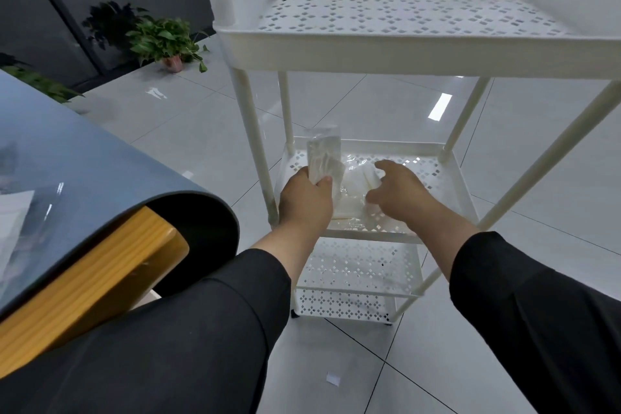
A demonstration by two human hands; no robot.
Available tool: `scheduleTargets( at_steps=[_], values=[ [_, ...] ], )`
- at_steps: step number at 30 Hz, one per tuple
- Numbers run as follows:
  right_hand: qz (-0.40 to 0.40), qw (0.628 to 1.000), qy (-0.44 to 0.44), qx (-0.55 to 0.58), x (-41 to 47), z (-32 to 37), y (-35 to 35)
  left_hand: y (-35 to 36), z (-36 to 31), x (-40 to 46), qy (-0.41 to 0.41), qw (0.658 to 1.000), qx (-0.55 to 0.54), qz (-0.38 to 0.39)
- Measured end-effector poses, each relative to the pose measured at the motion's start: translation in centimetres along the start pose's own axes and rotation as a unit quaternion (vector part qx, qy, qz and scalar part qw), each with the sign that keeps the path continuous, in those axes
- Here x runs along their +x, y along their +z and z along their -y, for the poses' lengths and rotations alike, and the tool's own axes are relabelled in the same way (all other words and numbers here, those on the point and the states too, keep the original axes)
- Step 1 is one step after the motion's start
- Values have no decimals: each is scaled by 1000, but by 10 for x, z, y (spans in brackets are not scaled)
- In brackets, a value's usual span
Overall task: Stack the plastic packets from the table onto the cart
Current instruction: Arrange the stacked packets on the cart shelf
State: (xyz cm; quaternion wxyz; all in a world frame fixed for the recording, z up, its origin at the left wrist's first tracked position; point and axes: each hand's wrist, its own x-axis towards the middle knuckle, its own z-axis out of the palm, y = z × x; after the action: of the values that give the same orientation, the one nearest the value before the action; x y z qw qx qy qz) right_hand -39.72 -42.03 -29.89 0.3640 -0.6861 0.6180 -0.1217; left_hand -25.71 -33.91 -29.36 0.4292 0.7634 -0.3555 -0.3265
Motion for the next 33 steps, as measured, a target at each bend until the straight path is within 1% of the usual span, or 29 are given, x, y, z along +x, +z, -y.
scheduleTargets(
  at_steps=[3,5,9,11,13,16,20,22,24,27,29,31,33],
  values=[
    [10,1000,6,23,-1,0,-4,4,-5,-3,-3,999,-53,7],
    [27,1000,1,14,-2,4,-5,7,-7,-5,-13,996,-92,4],
    [51,990,6,-129,1,17,4,7,-10,-6,-27,991,-134,2],
    [55,984,13,-168,5,20,10,7,-9,-4,-28,991,-133,-11],
    [55,981,10,-186,9,20,14,7,-5,-2,-12,995,-97,-23],
    [42,985,-15,-165,13,21,19,9,0,2,-7,999,-34,-36],
    [30,984,7,-174,17,27,22,11,-2,7,-33,999,-10,-40],
    [47,987,0,-156,20,29,23,12,-4,7,-40,998,4,-44],
    [63,990,-2,-123,22,32,25,14,-4,6,-48,998,0,-42],
    [67,989,-12,-128,23,38,25,14,-3,6,-45,998,-10,-37],
    [56,989,-26,-137,21,39,24,14,-3,6,-41,998,-6,-41],
    [35,992,-38,-113,19,36,25,15,-3,5,-37,998,-7,-45],
    [33,996,-46,-74,16,32,27,16,-4,3,-30,998,-15,-43]
  ],
)
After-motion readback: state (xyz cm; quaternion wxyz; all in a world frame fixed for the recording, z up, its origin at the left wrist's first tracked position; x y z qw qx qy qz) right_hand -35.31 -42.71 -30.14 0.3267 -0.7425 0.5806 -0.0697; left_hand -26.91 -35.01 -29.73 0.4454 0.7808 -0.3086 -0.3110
